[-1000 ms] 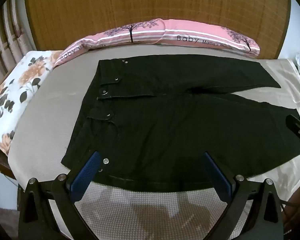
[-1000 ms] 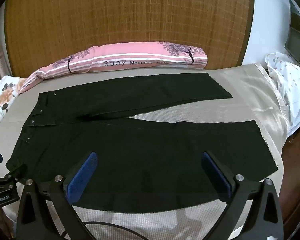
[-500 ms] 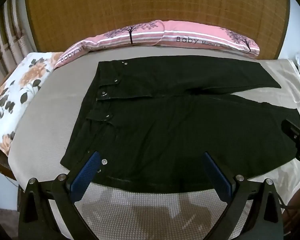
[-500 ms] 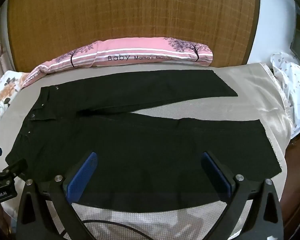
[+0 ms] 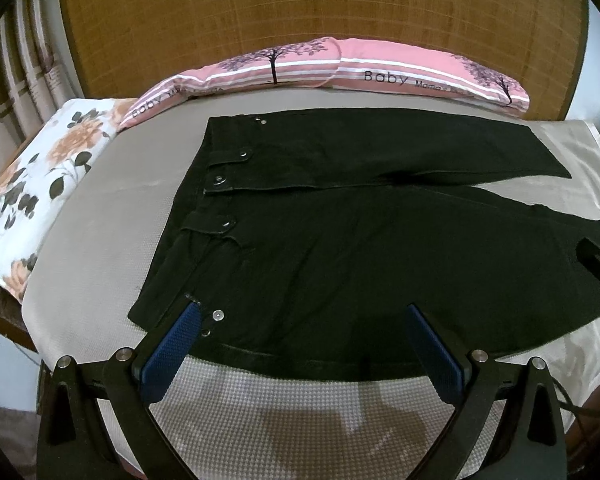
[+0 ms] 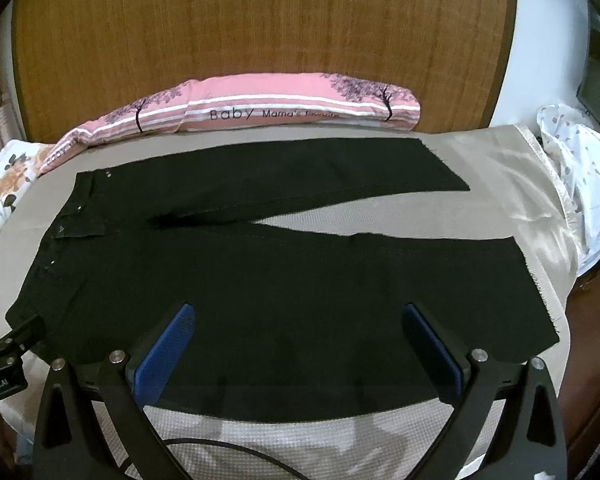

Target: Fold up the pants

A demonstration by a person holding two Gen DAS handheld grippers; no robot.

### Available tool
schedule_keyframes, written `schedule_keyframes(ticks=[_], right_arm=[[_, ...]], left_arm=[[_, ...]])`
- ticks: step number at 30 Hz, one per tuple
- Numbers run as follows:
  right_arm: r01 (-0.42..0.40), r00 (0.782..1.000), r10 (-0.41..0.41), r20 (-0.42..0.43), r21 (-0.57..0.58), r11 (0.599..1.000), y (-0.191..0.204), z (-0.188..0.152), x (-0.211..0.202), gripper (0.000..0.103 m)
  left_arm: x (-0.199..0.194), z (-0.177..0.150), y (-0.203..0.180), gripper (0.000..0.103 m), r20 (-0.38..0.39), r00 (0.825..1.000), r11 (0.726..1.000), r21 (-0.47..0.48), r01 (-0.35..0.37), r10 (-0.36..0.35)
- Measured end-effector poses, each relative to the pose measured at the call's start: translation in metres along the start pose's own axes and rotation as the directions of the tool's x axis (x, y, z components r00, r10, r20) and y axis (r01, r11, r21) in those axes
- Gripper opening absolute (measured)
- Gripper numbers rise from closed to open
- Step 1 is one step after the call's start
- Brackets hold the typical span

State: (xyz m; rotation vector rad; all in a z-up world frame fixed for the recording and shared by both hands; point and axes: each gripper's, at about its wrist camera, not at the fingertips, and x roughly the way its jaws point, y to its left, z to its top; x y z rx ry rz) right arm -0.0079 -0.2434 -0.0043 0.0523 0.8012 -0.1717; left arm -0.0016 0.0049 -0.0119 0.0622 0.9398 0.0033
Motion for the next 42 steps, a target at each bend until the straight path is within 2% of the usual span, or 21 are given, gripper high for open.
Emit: schedule_keyframes(ticks=[7,27,42], right_arm=[[0.014,1.000,-0.014,0.013,0.021,1.000,-0.007,0.003,-0.005,0.102],[0.029,0.999,-0.030,0.039,0.035,0.999,-0.013,0.006,-0.012,0.102],[0.044,0.994,-0.047,0.096,0.036,0.998,-0.025,0.004,-0.051,0.102]], left_arm=[[-0.002,-0.001,0.000,0.101,0.010,1.000,1.000,-0.002,-0.009,0.009],[-0.014,-0.002,-0.004,0.101,0.046,0.998,0.999,0.002,0.038,-0.038],[-0.038,-0.004,-0.014,0.101,0.106,0.991,0.996,0.029,0.079,-0.081]])
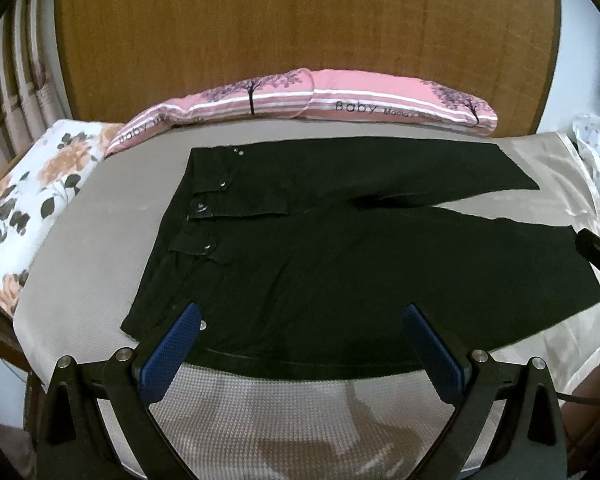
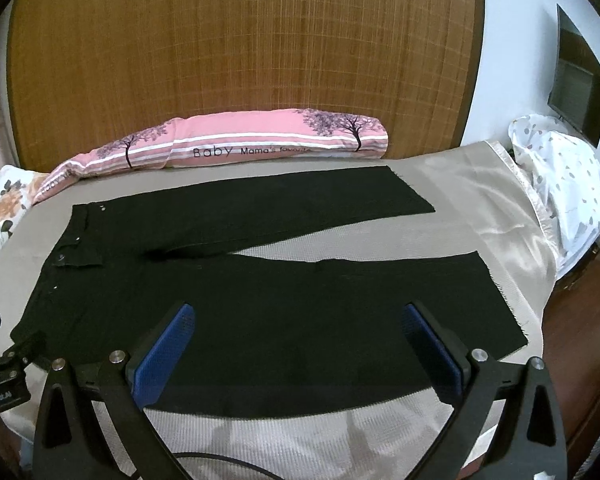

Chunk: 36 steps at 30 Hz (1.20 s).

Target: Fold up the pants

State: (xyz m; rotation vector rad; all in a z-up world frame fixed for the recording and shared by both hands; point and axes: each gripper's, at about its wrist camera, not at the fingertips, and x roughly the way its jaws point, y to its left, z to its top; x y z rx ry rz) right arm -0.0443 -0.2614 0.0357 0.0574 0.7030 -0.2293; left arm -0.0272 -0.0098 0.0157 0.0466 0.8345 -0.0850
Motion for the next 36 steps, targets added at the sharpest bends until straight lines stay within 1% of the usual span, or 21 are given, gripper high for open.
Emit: schedule_keyframes(ticks=[5,12,29,36], right_arm=[[0.007,1.000,-0.007,0.019,0.003,1.000,-0.008,-0.002,-0.016,0.102],[0.016,0.999,-0.017,0.038,0.017,1.000,-0.016,-0.007,-0.031,0.102],[0.015,0.999,-0.016,0.037,0.027,1.000,-0.019,-0.014,-0.035,0.102],[0.012,0.999,-0.013,0.034,0.033,0.999,-0.019,-0.016,-0.035,0.102]], left_arm=[[-0.013,-0.002,-0.006,0.101,0.035,0.999,1.000,0.023,0.005,-0.006],[-0.021,-0.007,-0.007,0.101,0.045,0.999,1.000,0.024,0.018,-0.019],[-0.028,-0.010,-0.012,0.101,0.049,0.999,0.999,0.029,0.012,-0.014],[-0.027,-0.011,-0.008,0.101,0.037,0.999,1.000,0.014,0.012,-0.012]])
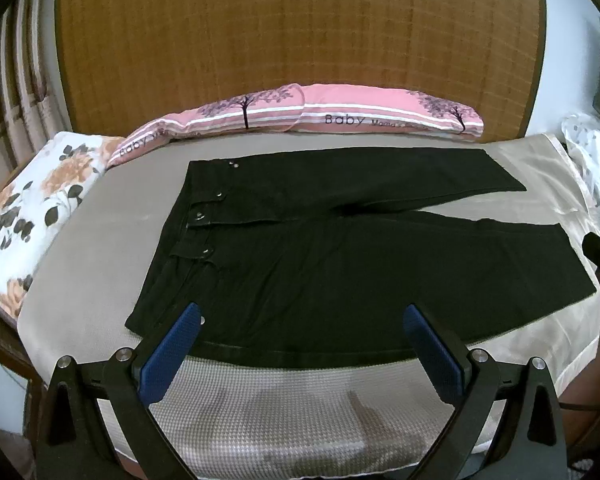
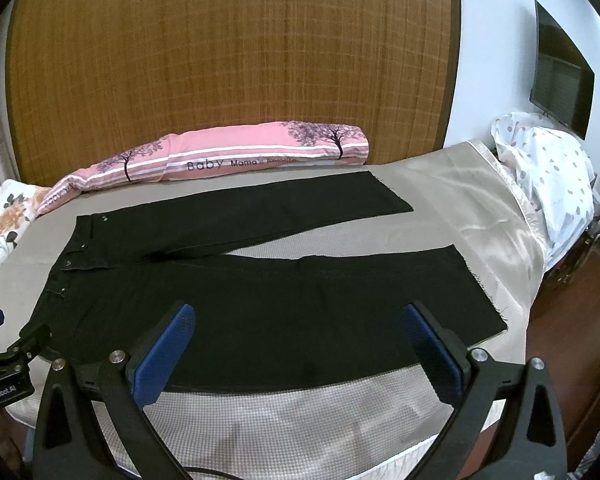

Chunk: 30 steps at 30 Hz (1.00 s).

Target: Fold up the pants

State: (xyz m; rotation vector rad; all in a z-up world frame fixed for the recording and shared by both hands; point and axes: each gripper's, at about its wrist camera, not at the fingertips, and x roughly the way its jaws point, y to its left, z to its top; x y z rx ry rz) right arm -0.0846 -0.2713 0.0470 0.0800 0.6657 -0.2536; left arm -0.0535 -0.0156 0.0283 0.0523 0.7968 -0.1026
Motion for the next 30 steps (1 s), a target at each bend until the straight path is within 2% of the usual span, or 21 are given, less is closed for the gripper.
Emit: schedule_keyframes(ticks=[8,16,18,21,24,26,29,30], right_arm=[[-0.009,1.000,0.010,-0.023,0.036,0.999,-0.005,0.006,0.012,0.102],[-0.058,0.996,0.061,-0.068,0.051,0.997,-0.001,0.026,0.041,0.102],[-0.073,0.995,0.076,-0.061,0.041,0.996,0.005,0.032,0.046,0.102],[-0.092,0.994,0.092,-0.057,0.005,0.996,0.018,0.043,0.057,0.102],[-0.097,0.994,0.095,-0.059,-0.033,0.995,0.032,0.052,0.070,0.102],[-0.108,0.992,0.105,-0.070,-0.046,0.993,0.041,0.059,0.082,0.102],[-0.156,0.983,0.154,-0.103,-0.018,0.988,0.049,0.071,0.102,0.102],[-0.167,0.980,0.165,-0.111,-0.009,0.986,0.051,0.074,0.107,0.102]], left_arm=[[0.017,0.006,0.011,0.101,-0.038,0.999,1.000,-0.030,0.006,-0.007],[0.044,0.032,0.049,0.100,-0.060,0.998,0.993,-0.122,-0.002,-0.006],[0.056,0.045,0.065,0.095,-0.070,0.998,0.989,-0.145,-0.007,-0.003],[0.073,0.065,0.090,0.082,-0.085,0.996,0.985,-0.172,-0.002,-0.013],[0.094,0.089,0.121,0.079,-0.101,0.994,0.977,-0.209,0.031,-0.053],[0.112,0.106,0.145,0.073,-0.108,0.988,0.961,-0.265,0.078,-0.110],[0.143,0.128,0.180,0.060,-0.129,0.974,0.928,-0.350,0.131,-0.186],[0.154,0.134,0.191,0.059,-0.125,0.968,0.912,-0.380,0.154,-0.216]])
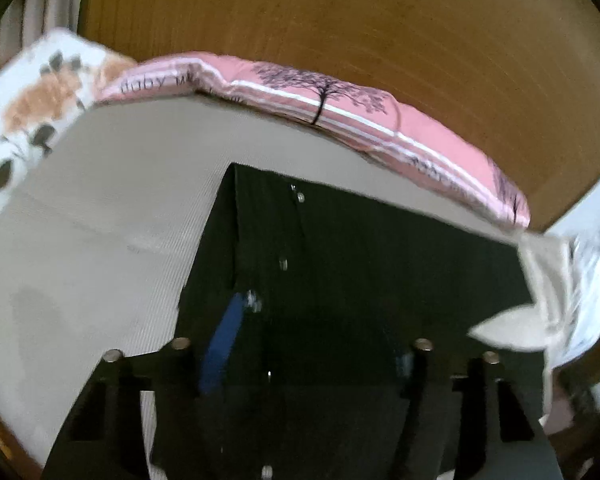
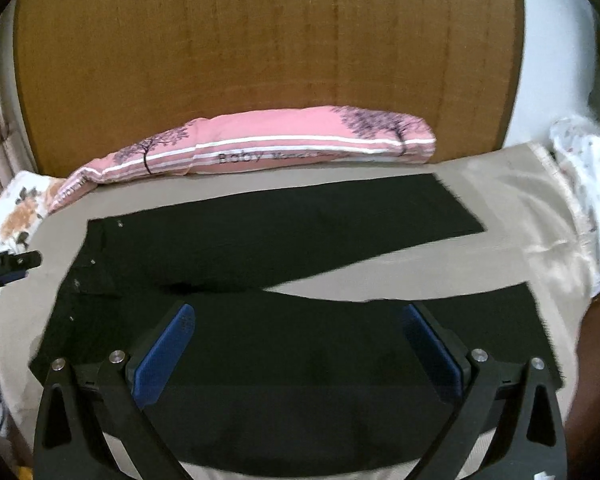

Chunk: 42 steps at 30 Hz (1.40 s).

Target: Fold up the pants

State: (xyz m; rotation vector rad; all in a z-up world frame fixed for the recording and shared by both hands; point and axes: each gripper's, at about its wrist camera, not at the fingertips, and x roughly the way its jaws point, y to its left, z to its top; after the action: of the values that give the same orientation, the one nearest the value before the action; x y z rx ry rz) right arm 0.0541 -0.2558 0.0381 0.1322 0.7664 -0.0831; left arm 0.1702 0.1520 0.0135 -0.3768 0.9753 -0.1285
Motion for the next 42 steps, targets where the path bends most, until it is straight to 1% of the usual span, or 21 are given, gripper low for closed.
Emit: schedule_keyframes(ticks=[3,4,6,8,11,14,16,20,23,24,26,27,29,30,32,34,36,37,39,40,42], right_arm=[[-0.049,0.998,0.050,-0.035,0.035,0.998,0.004,0.014,0.023,0.102],[-0.067,0.996,0.070,-0.052,0.052,0.996,0.005,0.018,0.033,0.102],[-0.106,0.990,0.112,-0.084,0.069,0.992,0.010,0.026,0.051,0.102],[-0.139,0.982,0.147,-0.117,0.076,0.987,0.017,0.035,0.071,0.103],[-0.162,0.972,0.171,-0.162,0.063,0.985,0.031,0.049,0.100,0.103],[-0.156,0.969,0.159,-0.190,0.032,0.987,0.048,0.060,0.127,0.103],[-0.171,0.964,0.171,-0.201,0.018,0.985,0.060,0.067,0.143,0.103],[-0.193,0.957,0.181,-0.228,-0.032,0.981,0.086,0.078,0.172,0.103],[-0.212,0.950,0.193,-0.247,-0.052,0.976,0.101,0.083,0.191,0.103],[-0.218,0.948,0.197,-0.251,-0.057,0.974,0.104,0.084,0.196,0.103],[-0.232,0.942,0.206,-0.265,-0.070,0.970,0.113,0.086,0.209,0.103],[-0.238,0.939,0.210,-0.271,-0.073,0.969,0.117,0.088,0.215,0.103],[-0.253,0.933,0.222,-0.284,-0.077,0.964,0.125,0.091,0.226,0.103],[-0.262,0.930,0.230,-0.288,-0.080,0.962,0.128,0.093,0.231,0.103],[-0.289,0.925,0.250,-0.287,-0.103,0.952,0.134,0.098,0.239,0.103],[-0.323,0.915,0.272,-0.297,-0.137,0.936,0.139,0.105,0.249,0.103],[-0.394,0.887,0.329,-0.324,-0.158,0.905,0.142,0.112,0.261,0.103],[-0.421,0.873,0.349,-0.341,-0.164,0.892,0.142,0.116,0.267,0.103],[-0.497,0.831,0.403,-0.383,-0.188,0.847,0.143,0.124,0.279,0.103],[-0.518,0.819,0.410,-0.401,-0.212,0.828,0.145,0.129,0.285,0.103],[-0.543,0.807,0.412,-0.422,-0.259,0.799,0.147,0.136,0.292,0.103]], left_arm=[[0.025,0.033,0.026,0.055,-0.020,0.999,0.996,-0.075,0.043,-0.045],[0.036,0.045,0.037,0.055,-0.028,0.997,0.991,-0.108,0.075,-0.079],[0.055,0.059,0.050,0.054,-0.046,0.992,0.981,-0.157,0.112,-0.121],[0.072,0.070,0.059,0.049,-0.057,0.986,0.970,-0.194,0.145,-0.159],[0.098,0.081,0.070,0.046,-0.091,0.980,0.961,-0.233,0.149,-0.174],[0.123,0.086,0.079,0.044,-0.128,0.967,0.941,-0.289,0.176,-0.220],[0.135,0.090,0.086,0.044,-0.138,0.964,0.933,-0.315,0.174,-0.227],[0.149,0.095,0.093,0.044,-0.142,0.969,0.938,-0.314,0.149,-0.201],[0.151,0.095,0.101,0.044,-0.132,0.968,0.932,-0.325,0.160,-0.213],[0.153,0.096,0.102,0.043,-0.135,0.966,0.931,-0.323,0.167,-0.220],[0.157,0.098,0.104,0.033,-0.142,0.960,0.928,-0.323,0.186,-0.242],[0.161,0.100,0.101,0.031,-0.149,0.952,0.924,-0.322,0.207,-0.265],[0.166,0.104,0.097,0.027,-0.157,0.953,0.930,-0.308,0.201,-0.258],[0.167,0.105,0.096,0.026,-0.157,0.952,0.929,-0.308,0.206,-0.263],[0.172,0.107,0.097,0.026,-0.160,0.940,0.916,-0.322,0.240,-0.302],[0.177,0.109,0.097,0.026,-0.155,0.938,0.913,-0.322,0.250,-0.312],[0.182,0.111,0.099,0.026,-0.144,0.933,0.903,-0.335,0.269,-0.331],[0.184,0.112,0.100,0.026,-0.133,0.928,0.891,-0.354,0.284,-0.348],[0.187,0.113,0.102,0.026,-0.102,0.925,0.873,-0.384,0.302,-0.365],[0.189,0.112,0.103,0.026,-0.094,0.926,0.868,-0.394,0.302,-0.365],[0.187,0.109,0.104,0.024,-0.065,0.931,0.865,-0.397,0.307,-0.360]])
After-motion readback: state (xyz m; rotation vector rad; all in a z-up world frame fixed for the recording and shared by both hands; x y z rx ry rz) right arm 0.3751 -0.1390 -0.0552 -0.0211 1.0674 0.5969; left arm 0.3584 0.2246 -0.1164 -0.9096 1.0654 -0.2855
